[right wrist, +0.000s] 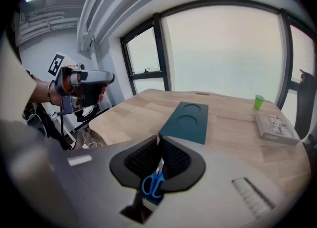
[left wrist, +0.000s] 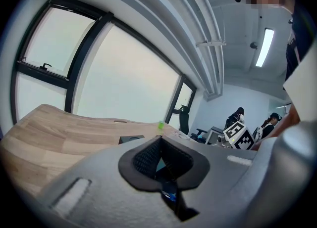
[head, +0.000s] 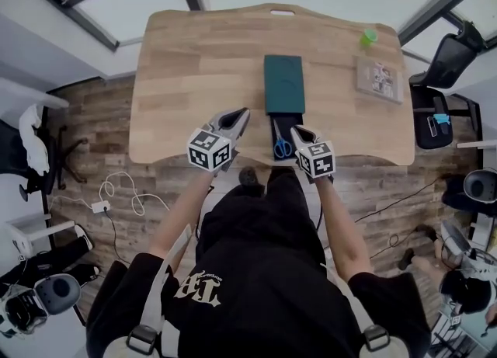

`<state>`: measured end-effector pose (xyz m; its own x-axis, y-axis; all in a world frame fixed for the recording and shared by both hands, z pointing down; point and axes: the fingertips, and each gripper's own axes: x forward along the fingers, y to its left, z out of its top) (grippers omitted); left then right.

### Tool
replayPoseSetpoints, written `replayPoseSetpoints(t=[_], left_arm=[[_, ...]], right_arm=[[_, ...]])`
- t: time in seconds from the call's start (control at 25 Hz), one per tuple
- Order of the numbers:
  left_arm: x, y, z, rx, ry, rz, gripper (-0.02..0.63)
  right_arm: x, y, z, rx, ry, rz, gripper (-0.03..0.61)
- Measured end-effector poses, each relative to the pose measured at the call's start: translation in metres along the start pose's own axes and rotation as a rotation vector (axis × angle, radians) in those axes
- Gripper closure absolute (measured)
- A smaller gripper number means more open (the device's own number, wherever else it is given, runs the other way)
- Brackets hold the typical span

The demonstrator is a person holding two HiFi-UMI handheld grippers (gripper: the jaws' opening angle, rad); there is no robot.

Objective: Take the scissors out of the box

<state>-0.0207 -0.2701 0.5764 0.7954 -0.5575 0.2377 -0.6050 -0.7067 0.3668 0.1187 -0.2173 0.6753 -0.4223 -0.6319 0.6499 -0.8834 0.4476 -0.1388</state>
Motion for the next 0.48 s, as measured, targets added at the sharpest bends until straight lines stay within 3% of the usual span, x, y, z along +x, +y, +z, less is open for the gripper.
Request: replayPoseSetpoints(t=[0.28,0.48], left_arm=[[0.003,0.003,-0.025,-0.025,0.041,-0.007,0.614],[0.005,0.008,-0.038,-0.044,0.065,0.000,0.614]], right_arm=[[0.028,0.008,-0.052,0.006,0.165,0.051,0.473],[0.046,0.018,-0.097,-0.030,0.343,0.100,0.430]])
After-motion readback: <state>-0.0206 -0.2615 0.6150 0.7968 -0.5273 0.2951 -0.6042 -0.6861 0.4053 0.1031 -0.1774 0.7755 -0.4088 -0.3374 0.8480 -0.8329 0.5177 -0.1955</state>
